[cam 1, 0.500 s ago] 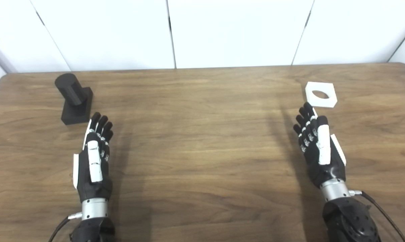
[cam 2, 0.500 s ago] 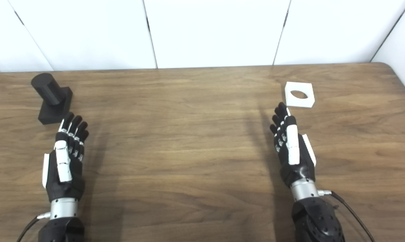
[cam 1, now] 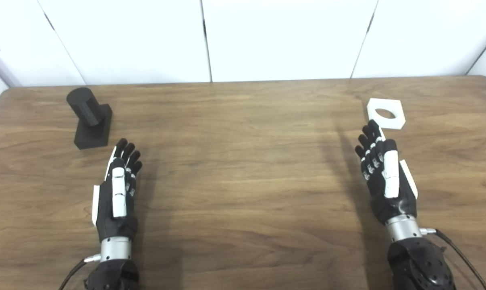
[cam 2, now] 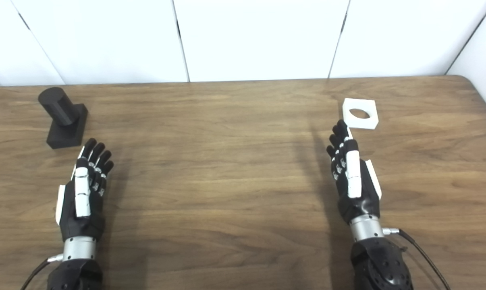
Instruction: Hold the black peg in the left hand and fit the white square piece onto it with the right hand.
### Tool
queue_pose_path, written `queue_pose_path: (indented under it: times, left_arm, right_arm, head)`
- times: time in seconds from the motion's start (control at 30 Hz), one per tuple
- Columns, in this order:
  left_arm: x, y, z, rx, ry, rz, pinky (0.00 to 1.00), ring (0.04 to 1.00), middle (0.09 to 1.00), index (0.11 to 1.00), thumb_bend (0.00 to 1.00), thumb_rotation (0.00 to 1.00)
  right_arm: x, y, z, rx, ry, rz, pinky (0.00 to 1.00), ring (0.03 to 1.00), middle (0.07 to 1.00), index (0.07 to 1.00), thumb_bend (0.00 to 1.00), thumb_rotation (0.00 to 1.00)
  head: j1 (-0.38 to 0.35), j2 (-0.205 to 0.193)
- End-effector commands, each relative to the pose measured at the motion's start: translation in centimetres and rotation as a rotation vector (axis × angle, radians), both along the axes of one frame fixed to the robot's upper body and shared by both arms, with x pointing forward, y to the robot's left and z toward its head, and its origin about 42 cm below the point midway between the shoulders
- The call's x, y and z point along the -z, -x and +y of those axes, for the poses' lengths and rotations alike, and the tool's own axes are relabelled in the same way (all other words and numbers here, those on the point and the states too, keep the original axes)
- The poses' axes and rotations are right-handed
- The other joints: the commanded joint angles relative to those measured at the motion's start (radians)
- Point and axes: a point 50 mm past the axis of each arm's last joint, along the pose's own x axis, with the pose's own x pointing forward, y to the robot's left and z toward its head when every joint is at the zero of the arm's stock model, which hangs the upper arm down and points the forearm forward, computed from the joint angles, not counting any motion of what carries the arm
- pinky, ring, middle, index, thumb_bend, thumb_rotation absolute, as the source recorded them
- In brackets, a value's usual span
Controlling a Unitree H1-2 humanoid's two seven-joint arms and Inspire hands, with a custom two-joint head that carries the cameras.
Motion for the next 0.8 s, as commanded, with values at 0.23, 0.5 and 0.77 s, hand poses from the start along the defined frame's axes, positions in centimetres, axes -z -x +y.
queue_pose_path:
  times: [0.23,0.5,0.77]
  left_arm:
    - [-0.8,0.1,-0.4,0.022,-0.044,-0.031,0.95,0.94,0.95,0.952,0.42,0.86]
    - [-0.1,0.4,-1.8,0.03,-0.082,-0.027,0.91,0.926,0.936,0.946,0.47,0.88]
    - [0.7,0.6,-3.3,0.044,-0.106,-0.018,0.92,0.932,0.945,0.962,0.54,0.9]
  right_arm:
    - [1.5,3.9,0.2,0.024,-0.014,0.03,1.0,1.0,1.0,1.0,0.5,1.0]
    - [2.2,4.0,-0.9,0.025,-0.007,0.039,1.0,1.0,1.0,1.0,0.52,1.0]
    - [3.0,4.1,-1.9,0.025,-0.004,0.047,1.0,1.0,1.0,1.0,0.57,1.0]
  head:
    - [0.041,-0.022]
    - [0.211,-0.094]
    - [0.287,-0.175]
